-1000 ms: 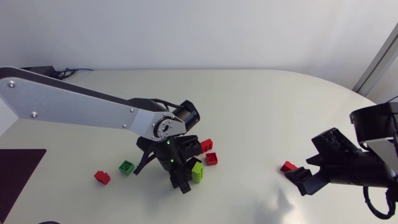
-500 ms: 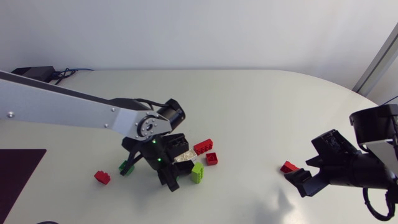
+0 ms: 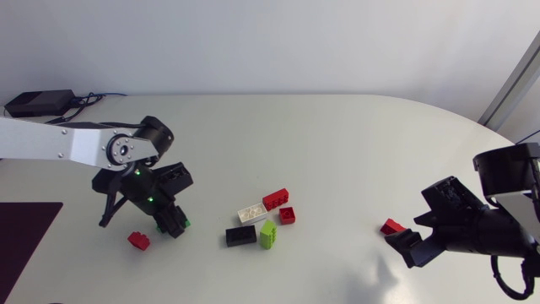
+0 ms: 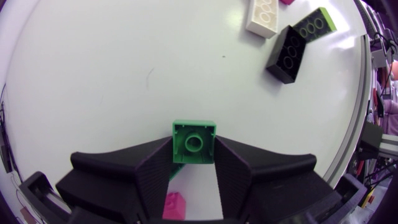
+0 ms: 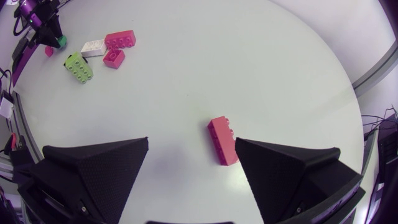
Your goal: Sort duplo bricks by size, large to the right and small to the left
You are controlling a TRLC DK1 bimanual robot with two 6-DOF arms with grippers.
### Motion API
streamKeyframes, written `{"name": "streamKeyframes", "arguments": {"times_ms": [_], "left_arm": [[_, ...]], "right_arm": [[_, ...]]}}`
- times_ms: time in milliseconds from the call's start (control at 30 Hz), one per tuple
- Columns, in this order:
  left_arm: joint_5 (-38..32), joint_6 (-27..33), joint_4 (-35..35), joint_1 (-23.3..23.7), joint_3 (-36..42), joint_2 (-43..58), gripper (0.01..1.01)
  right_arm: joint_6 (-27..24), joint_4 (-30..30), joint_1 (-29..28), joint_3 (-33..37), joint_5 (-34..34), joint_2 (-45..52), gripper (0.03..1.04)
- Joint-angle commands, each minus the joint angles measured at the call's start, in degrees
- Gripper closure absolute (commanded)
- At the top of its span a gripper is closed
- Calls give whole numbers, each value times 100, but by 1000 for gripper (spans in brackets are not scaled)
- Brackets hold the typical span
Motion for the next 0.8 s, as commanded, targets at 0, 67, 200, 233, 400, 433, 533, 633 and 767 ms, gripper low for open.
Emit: {"name": "streamKeyframes", "arguments": {"times_ms": [0, 67, 200, 233, 400, 433, 533, 633, 767], "left_arm": [[24, 234, 7, 244, 23, -32, 784], [24, 234, 60, 323, 58, 47, 784], [33, 270, 236, 499, 102, 223, 784], [24, 270, 262, 552, 110, 293, 784], [156, 481, 350, 587, 23, 539, 674], [200, 533, 332, 596, 14, 531, 513], [217, 568, 157, 569, 49, 504, 44], [209, 516, 148, 569, 49, 381, 43], [217, 357, 69, 402, 67, 197, 43]], "right_arm": [[58, 4, 35, -181, -44, -44, 59], [58, -13, 35, -181, -44, -53, 59], [58, -49, 35, -190, -44, -114, 59], [58, -57, 35, -190, -44, -132, 59], [58, -66, 35, -199, -44, -158, 59], [49, -75, 35, -199, -35, -167, 59], [49, -92, 35, -208, -44, -202, 59], [49, -110, 35, -216, -35, -211, 59], [66, -119, 44, -225, -44, -238, 59]]}}
